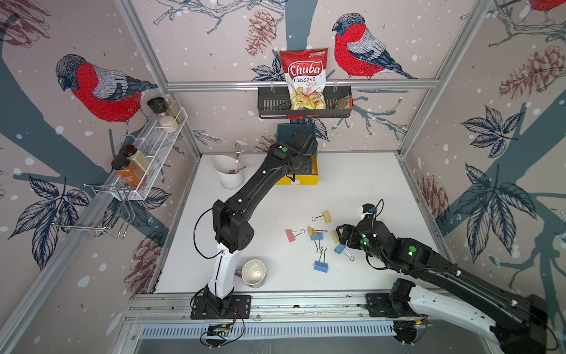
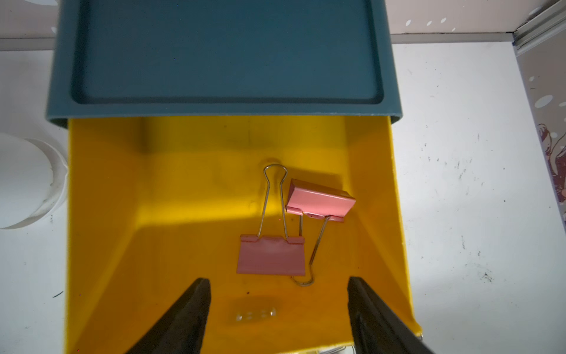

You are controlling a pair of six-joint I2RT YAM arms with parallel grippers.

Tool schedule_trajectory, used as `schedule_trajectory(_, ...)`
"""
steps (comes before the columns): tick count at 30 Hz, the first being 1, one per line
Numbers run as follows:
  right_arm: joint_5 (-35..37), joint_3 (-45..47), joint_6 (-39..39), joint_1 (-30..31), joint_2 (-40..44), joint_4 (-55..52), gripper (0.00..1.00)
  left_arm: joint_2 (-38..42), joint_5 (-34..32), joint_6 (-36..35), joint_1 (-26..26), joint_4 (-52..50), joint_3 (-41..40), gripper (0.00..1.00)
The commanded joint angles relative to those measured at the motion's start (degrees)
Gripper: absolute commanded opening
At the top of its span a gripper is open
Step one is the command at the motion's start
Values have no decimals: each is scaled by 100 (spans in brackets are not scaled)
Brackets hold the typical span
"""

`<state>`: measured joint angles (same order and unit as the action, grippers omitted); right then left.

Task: Put the binder clips in the drawer according to color
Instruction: Place the binder clip in the drawer, then pick up the binder clip at the center of the board.

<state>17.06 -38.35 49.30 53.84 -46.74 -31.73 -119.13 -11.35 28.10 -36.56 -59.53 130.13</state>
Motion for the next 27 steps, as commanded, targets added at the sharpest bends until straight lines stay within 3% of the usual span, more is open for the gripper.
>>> schedule_trajectory(1, -1, -34, -129, 8, -3, 176, 86, 304, -296, -234, -44, 57, -29, 75)
schedule_trajectory(7, 8, -64, -216, -6, -7, 268, 86, 1275, 43, -1012, -77, 436, -1205, 76)
schedule_trajectory(11, -39, -122, -396, -87, 7, 349, 87, 2154, 679, -1641, -191, 777, -2717, 75)
schedule_trajectory(19, -220, -397, -744, -346, 25, 452, 88, 3474, 429, -2650, -1035, 1537, -5666, 75)
schedule_trajectory(27, -264, -640, -826, -419, -77, 485, 88, 3305, 614, -3727, -1270, 1541, -6489, 80)
